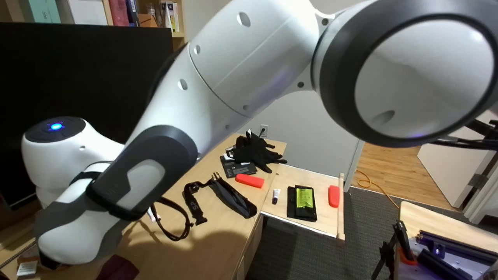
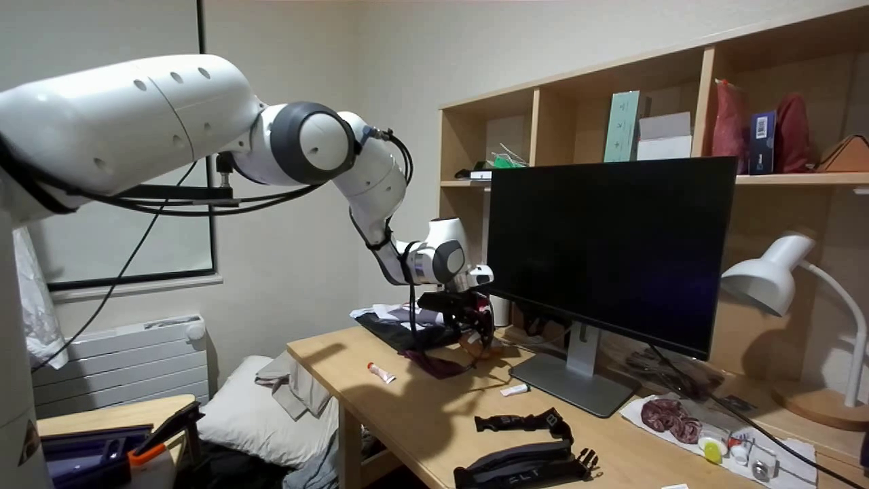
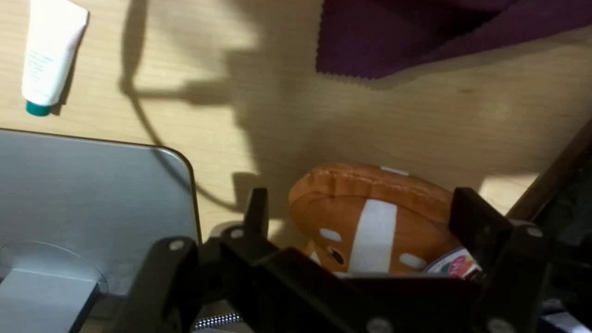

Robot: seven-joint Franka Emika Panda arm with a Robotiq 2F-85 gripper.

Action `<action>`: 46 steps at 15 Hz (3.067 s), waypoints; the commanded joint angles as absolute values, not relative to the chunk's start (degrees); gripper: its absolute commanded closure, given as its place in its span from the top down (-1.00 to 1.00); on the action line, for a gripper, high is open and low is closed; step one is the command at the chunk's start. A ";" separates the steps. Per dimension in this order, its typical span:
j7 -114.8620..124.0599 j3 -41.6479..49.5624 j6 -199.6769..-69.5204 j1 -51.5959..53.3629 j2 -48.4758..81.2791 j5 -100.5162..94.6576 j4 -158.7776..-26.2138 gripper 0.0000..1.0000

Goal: Move the white tube to the left then put the brown doll on the open drawer

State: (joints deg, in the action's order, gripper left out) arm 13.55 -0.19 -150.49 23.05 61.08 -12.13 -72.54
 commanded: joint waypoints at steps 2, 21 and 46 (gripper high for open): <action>14.24 1.82 -157.19 24.70 65.32 -11.65 -68.81 1.00; 2.99 -4.31 -149.38 21.44 58.52 -12.12 -74.12 -0.83; -1.14 5.49 -150.11 2.29 18.68 -14.85 -125.19 -0.84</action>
